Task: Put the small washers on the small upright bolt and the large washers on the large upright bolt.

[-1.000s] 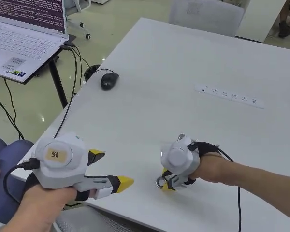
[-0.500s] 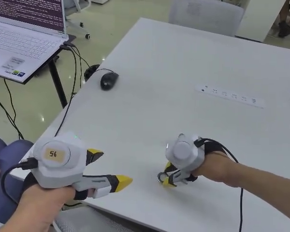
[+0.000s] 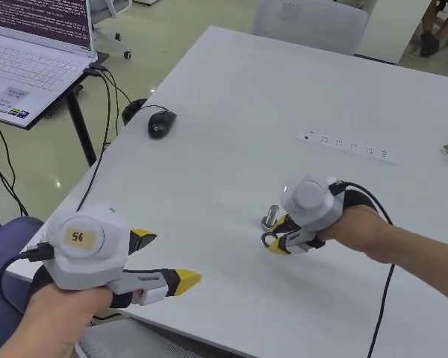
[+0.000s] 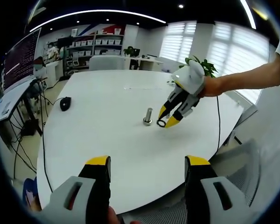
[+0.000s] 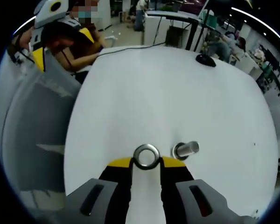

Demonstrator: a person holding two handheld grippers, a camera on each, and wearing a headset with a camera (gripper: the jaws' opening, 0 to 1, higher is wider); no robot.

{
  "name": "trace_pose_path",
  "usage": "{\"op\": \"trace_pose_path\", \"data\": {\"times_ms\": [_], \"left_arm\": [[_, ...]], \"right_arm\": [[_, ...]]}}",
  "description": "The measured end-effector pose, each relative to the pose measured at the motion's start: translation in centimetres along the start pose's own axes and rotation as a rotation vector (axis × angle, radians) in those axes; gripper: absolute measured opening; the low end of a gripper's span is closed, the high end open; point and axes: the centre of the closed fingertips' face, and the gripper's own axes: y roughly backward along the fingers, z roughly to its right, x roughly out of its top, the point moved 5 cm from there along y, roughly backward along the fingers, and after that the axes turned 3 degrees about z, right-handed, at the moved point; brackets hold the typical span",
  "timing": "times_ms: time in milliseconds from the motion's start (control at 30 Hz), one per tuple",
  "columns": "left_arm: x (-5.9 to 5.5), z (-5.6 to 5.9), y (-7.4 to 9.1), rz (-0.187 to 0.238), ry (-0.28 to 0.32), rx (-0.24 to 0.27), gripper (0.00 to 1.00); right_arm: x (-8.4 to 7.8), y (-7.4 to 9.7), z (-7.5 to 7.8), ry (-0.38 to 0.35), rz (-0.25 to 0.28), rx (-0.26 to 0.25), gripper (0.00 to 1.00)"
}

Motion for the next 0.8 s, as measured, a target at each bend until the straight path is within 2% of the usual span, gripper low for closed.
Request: {"op": "trace_pose_path", "data": {"times_ms": [233, 433, 667, 800], "left_arm": [[0.1, 0.1, -0.1, -0.002, -0.005, -0.004, 0.64], [0.1, -0.1, 0.2, -0.005, -0.006, 0.002, 0.64], [0.2, -0.3, 0.2, -0.005, -0.005, 0.007, 0.64], [0.2, -0.3, 0.2, -0.004, -0.002, 0.008, 0.64]], "right_arm": [[0.8, 1.7, 2.9, 0.005, 0.008, -0.055, 0.23], [1.2, 2.0, 4.8, 0.011, -0.003, -0.079, 0.23], [1.5, 1.5, 5.8, -0.008, -0.011, -0.081, 0.23], [1.5, 1.1, 5.8, -0.006, -0.018, -0.075, 0.23]]}}
